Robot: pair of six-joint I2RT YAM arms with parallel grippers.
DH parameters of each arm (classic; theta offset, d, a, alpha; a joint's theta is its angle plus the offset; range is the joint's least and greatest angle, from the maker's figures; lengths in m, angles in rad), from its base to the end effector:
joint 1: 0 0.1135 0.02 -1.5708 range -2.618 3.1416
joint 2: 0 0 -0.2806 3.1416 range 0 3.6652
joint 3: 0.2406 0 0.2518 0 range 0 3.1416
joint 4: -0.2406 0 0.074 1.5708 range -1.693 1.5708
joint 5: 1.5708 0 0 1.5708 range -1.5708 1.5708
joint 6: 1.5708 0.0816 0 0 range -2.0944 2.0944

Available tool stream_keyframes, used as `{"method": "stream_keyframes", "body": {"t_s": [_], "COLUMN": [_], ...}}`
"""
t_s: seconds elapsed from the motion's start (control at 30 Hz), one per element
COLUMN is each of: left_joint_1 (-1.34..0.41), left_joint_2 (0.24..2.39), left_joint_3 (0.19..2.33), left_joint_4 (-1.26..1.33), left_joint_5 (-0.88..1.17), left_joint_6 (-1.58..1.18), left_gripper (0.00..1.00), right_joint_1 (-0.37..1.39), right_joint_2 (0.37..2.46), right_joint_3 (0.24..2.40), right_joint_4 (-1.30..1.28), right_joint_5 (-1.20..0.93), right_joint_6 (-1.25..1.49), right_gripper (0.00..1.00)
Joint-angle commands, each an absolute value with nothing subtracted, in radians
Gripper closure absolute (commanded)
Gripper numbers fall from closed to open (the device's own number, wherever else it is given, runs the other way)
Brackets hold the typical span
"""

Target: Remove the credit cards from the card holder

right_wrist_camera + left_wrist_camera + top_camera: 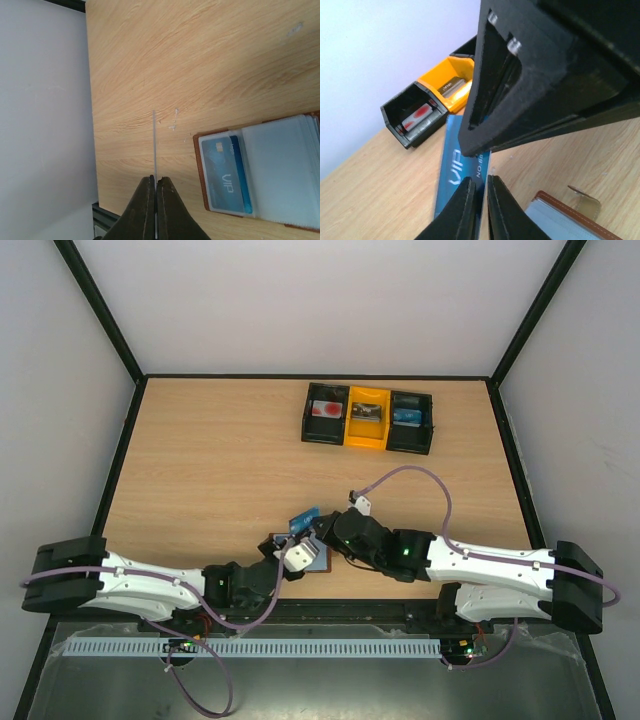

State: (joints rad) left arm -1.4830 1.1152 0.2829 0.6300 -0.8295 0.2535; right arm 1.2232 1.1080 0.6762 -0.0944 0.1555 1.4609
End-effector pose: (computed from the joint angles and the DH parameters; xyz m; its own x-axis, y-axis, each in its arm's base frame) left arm 0.0803 -0.2258 0.1991 0.1358 0.3891 -0.9111 0.5942 0.7039 0.3891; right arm 0.1058 0.2548 0.2391 -0.8967 0.4079 -0.1722 0.0732 0.5201 0.8510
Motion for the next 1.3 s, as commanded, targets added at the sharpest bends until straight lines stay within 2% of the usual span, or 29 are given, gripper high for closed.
{"method": "stream_keyframes", "body": {"t_s": [0.0,0.07,0.2,0.3,0.5,0.73,1.07,1.27], "left_joint_1": [-1.475,-1.441,-1.341,-1.282,-1.158,-0.989,-0.763,-0.696], "left_joint_2": [1.063,1.03,0.923,0.812,0.657,0.615,0.815,0.851], "left_joint_3": [0.288,0.312,0.315,0.31,0.316,0.345,0.378,0.426], "left_joint_4": [0.631,0.531,0.443,0.398,0.31,0.218,0.146,0.039], "left_joint_5": [-0.857,-0.805,-0.651,-0.55,-0.418,-0.161,0.17,0.252], "left_joint_6": [0.159,0.049,-0.12,-0.201,-0.388,-0.546,-0.663,-0.67], "left_gripper": [0.82,0.59,0.38,0.17,0.01,0.0,0.0,0.0], "right_joint_1": [1.215,1.213,1.209,1.195,1.13,0.979,0.638,0.409], "right_joint_2": [1.112,1.111,1.091,1.067,0.969,0.949,1.033,1.118], "right_joint_3": [0.648,0.631,0.596,0.579,0.506,0.505,0.588,0.651], "right_joint_4": [-0.042,-0.014,0.029,0.051,0.181,0.21,0.23,0.232], "right_joint_5": [0.205,0.225,0.291,0.325,0.338,0.261,0.098,0.024], "right_joint_6": [1.385,1.353,1.293,1.225,1.056,0.888,0.722,0.627], "right_gripper": [0.98,0.98,0.98,0.98,0.98,0.98,0.98,0.98]}}
